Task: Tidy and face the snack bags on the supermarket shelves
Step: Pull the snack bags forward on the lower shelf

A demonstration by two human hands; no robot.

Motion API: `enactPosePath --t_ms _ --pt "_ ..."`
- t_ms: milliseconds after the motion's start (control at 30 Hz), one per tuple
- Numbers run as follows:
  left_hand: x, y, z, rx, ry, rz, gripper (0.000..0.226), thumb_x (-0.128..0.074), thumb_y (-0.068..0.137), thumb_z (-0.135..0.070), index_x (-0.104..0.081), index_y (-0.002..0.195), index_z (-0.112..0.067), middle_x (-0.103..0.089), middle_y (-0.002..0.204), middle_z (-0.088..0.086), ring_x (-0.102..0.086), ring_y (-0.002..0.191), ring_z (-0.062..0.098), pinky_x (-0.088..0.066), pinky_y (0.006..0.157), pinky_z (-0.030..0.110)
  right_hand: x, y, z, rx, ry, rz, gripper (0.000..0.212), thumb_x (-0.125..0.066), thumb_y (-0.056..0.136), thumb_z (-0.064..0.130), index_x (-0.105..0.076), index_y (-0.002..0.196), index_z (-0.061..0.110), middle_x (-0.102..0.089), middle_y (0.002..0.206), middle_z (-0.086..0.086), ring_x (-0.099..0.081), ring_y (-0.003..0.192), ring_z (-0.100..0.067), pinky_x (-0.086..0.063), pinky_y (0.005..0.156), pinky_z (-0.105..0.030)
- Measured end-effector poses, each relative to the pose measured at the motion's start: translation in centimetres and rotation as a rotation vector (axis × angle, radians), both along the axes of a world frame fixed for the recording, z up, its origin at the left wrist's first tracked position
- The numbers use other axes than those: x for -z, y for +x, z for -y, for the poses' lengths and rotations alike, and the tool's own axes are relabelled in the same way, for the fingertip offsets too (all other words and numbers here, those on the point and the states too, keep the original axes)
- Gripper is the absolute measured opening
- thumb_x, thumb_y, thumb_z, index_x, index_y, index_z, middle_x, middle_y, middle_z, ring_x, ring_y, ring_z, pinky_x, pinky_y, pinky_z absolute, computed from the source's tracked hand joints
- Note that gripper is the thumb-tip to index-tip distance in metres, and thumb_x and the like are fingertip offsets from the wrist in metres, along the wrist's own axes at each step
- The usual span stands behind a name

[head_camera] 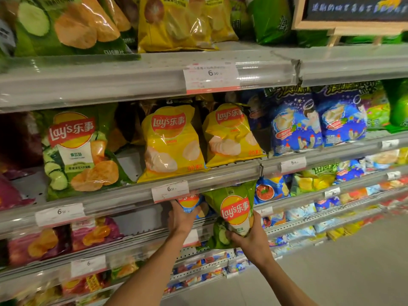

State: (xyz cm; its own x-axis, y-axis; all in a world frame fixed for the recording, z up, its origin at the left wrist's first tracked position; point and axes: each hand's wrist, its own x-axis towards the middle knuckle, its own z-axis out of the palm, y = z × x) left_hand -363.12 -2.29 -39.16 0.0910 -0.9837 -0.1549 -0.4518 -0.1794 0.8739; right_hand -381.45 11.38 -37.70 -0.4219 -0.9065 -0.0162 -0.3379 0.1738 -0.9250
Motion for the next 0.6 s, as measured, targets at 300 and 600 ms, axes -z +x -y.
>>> enactPosePath --t_ms 300,600 --pt "-0.5 5.3 -1.2 0.235 0.074 -0.018 0.097 -0.090 0.071 -0.027 -0.031 0.148 -0.022 -0.053 0.142 0.005 -0.052 0.129 0.027 -0.046 0.106 0.048 0.2 6.1 0.3 -0.040 0.013 0.003 0.082 -0.093 0.062 0.025 -0.042 0.126 0.032 -0.067 0.108 0.011 -0.068 0.095 -0.006 -0.059 0.075 -0.028" --pt "-2.0 17.5 -4.6 0.172 -0.321 0.488 0.021 -0.056 0.098 -0.035 -0.069 0.111 -0.024 -0.065 0.111 -0.004 -0.063 0.100 0.015 -0.052 0.084 0.030 -0.2 15.9 3.3 -0.092 -0.004 -0.024 0.079 -0.093 0.068 0.021 -0.040 0.127 0.032 -0.066 0.105 0.011 -0.066 0.093 -0.012 -0.051 0.072 -0.025"
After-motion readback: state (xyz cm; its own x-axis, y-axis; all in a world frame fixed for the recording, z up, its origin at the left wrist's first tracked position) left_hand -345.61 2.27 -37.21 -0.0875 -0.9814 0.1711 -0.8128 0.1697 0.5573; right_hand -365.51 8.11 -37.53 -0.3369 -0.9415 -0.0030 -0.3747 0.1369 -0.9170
